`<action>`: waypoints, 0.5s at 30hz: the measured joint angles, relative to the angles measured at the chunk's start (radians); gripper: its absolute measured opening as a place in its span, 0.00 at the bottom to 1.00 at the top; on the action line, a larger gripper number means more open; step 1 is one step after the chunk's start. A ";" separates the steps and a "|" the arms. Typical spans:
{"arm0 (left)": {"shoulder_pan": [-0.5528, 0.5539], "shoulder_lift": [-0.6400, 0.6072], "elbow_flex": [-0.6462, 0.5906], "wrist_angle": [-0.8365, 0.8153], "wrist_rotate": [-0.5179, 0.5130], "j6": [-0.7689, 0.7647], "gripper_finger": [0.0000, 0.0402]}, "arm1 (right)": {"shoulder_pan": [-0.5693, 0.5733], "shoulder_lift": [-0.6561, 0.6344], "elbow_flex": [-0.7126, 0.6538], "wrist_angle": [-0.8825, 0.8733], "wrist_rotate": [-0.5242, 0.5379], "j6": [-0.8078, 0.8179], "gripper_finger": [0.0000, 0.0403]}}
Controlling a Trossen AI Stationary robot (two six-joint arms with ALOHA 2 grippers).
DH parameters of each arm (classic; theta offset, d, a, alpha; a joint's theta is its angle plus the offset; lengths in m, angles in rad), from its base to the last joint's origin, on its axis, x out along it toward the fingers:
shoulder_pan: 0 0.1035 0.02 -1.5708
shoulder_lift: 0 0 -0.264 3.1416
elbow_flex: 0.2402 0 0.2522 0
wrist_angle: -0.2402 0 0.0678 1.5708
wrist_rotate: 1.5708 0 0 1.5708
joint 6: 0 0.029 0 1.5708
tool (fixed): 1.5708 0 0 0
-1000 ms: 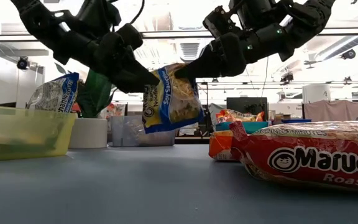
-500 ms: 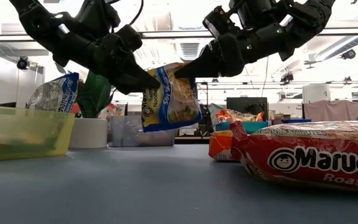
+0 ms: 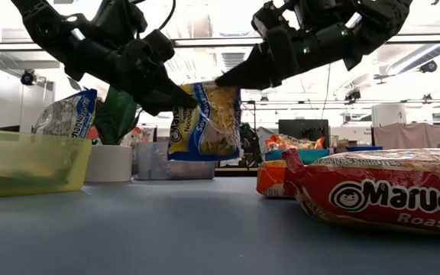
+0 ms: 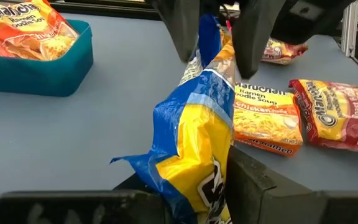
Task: Sort Maruchan noodles
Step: Put the blue noodle pack into the yellow bin
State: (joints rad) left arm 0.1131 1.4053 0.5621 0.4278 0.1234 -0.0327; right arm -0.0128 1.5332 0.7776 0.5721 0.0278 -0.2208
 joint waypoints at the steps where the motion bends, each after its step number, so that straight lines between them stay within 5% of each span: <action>1: -0.001 -0.005 0.000 -0.001 0.000 -0.005 0.21 | -0.001 -0.012 0.000 -0.009 0.000 0.008 0.41; 15: -0.057 -0.217 0.001 -0.066 0.047 -0.102 0.21 | -0.011 -0.286 0.001 -0.221 0.002 0.003 0.54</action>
State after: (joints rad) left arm 0.0565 1.1883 0.5627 0.3616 0.1703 -0.1349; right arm -0.0234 1.2472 0.7785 0.3511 0.0298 -0.2179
